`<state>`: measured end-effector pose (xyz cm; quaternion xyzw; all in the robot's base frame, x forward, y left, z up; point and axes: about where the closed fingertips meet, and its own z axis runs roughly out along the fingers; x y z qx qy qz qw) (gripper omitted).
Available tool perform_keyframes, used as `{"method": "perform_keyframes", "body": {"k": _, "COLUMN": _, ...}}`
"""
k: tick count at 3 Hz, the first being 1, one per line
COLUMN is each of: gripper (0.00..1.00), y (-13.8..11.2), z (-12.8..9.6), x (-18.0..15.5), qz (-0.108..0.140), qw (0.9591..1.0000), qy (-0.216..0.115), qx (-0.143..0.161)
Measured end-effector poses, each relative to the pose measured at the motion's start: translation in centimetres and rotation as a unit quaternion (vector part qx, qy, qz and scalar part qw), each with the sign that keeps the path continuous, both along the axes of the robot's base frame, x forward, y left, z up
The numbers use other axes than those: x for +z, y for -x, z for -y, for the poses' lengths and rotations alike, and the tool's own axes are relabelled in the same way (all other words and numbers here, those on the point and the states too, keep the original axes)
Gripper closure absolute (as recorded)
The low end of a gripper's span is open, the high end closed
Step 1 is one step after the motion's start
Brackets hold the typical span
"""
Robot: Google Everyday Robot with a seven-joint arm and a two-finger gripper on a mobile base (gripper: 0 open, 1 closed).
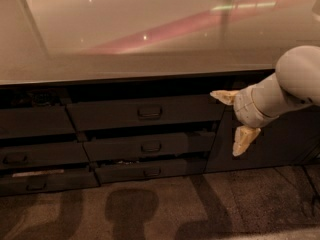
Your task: Open top drawer
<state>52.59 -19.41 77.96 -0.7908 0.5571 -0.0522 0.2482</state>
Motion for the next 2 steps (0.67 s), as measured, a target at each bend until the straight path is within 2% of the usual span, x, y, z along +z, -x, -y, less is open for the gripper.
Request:
{"method": "perform_keyframes", "body": {"k": 1, "gripper": 0.0, "y": -3.44, "z": -1.1, "x": -0.18, "qz": -0.014, "qw": 0.9997, "qy": 0.021, "qx": 0.004}}
{"method": "perform_keyframes", "body": {"k": 2, "gripper": 0.0, "y": -3.44, "z": -1.11, "x": -0.18, "qz": -0.014, "qw": 0.9997, "qy": 0.021, "qx": 0.004}}
